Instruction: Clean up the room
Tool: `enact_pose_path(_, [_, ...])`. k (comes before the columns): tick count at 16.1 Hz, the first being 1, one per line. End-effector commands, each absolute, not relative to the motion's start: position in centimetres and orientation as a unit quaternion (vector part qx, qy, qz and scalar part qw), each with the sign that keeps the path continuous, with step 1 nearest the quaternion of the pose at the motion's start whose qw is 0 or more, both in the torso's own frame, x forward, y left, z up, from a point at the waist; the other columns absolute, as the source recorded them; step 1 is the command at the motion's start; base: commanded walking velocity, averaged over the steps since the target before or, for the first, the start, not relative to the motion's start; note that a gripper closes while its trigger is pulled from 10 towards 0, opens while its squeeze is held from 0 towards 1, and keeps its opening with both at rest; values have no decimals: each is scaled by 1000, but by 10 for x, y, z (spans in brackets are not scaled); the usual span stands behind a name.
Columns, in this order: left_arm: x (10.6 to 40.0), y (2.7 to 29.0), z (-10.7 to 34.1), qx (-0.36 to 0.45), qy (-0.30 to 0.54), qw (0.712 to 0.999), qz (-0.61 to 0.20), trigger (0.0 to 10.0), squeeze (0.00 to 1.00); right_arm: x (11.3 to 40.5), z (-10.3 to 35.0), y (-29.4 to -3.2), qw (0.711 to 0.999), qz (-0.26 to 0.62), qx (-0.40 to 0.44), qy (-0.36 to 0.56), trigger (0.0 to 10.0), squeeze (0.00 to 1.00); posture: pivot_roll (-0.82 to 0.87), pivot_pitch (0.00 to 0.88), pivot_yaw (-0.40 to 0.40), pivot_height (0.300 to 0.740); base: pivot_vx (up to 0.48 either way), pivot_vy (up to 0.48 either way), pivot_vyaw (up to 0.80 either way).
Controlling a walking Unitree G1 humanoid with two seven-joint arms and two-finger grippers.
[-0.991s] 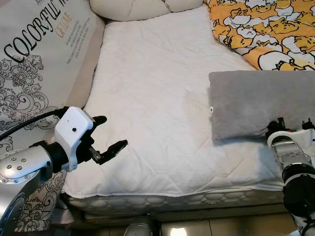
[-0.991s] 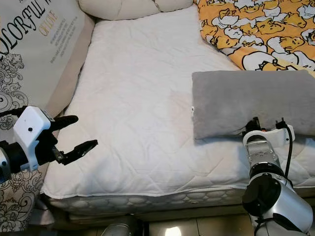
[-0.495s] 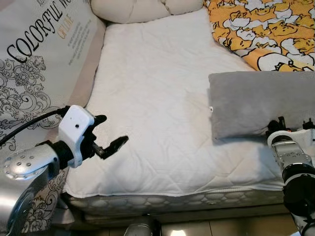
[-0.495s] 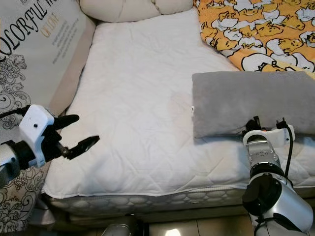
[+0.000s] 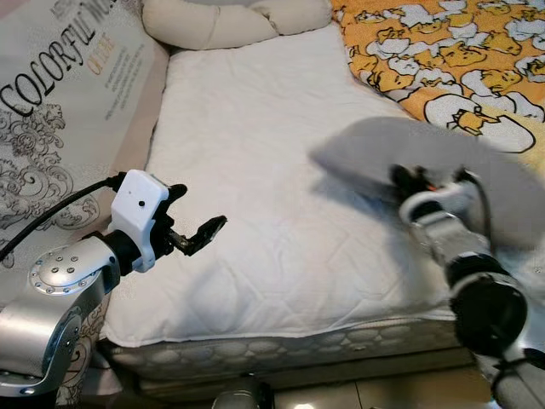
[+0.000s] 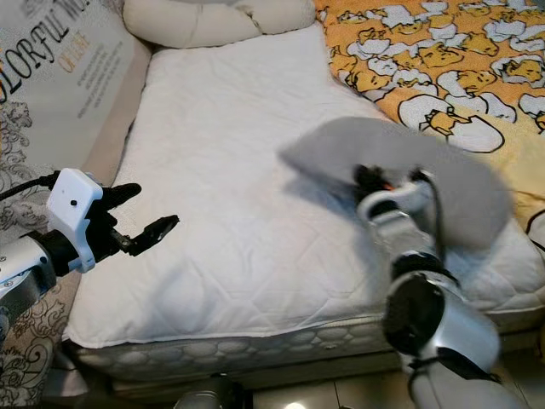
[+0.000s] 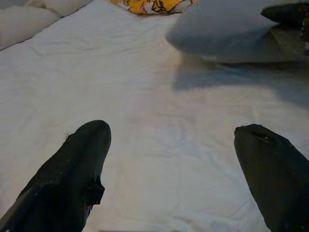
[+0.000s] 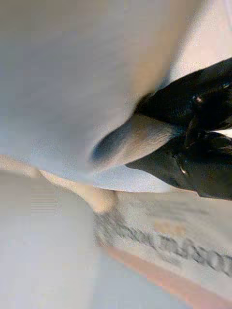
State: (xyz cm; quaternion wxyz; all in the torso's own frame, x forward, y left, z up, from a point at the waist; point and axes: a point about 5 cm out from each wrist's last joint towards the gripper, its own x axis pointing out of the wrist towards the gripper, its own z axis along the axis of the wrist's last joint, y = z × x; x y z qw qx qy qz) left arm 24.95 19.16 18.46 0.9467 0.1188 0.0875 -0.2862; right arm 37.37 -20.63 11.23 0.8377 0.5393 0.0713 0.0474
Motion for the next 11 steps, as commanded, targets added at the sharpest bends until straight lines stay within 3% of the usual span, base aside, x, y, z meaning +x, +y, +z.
enact_pose_path(1, [251, 197, 186, 126, 85, 950, -272, 10000, 0, 385, 137, -186, 834, 125, 535, 47, 0, 0, 194, 0, 114, 740, 0, 0, 0])
enact_pose_path(3, [252, 201, 187, 129, 81, 953, -262, 10000, 0, 389, 154, -164, 813, 217, 540, 19, 0, 0, 203, 0, 111, 740, 0, 0, 0])
enact_pose_path(4, [252, 207, 189, 133, 79, 956, -249, 10000, 0, 388, 171, -142, 782, 327, 530, -12, 0, 0, 209, 0, 109, 740, 0, 0, 0])
enact_pose_path(5, [251, 207, 189, 133, 78, 957, -247, 10000, 0, 387, 173, -138, 777, 345, 527, -15, 0, 0, 210, 0, 108, 740, 0, 0, 0])
enact_pose_path(6, [251, 210, 189, 136, 78, 958, -241, 10000, 0, 384, 169, -121, 780, 379, 499, -6, 0, 0, 213, 0, 105, 740, 0, 0, 0])
enact_pose_path(7, [251, 210, 189, 137, 78, 958, -239, 10000, 0, 384, 162, -115, 805, 364, 469, 14, 0, 0, 214, 0, 103, 740, 0, 0, 0])
enact_pose_path(8, [249, 212, 186, 140, 82, 958, -236, 10000, 0, 381, 131, -106, 879, 281, 375, 91, 7294, 0, 213, 0, 101, 740, 0, 0, 0])
enact_pose_path(9, [249, 212, 184, 142, 84, 958, -236, 10000, 0, 378, 117, -105, 903, 245, 329, 125, 10000, 0, 214, 0, 100, 740, 0, 0, 0])
enact_pose_path(10, [247, 212, 180, 145, 89, 957, -234, 10000, 0, 368, 89, -107, 933, 186, 250, 181, 10000, 0, 214, 0, 98, 740, 0, 0, 0])
enact_pose_path(11, [246, 213, 179, 145, 90, 957, -234, 10000, 0, 365, 82, -108, 937, 171, 235, 194, 10000, 0, 214, 0, 98, 740, 0, 0, 0])
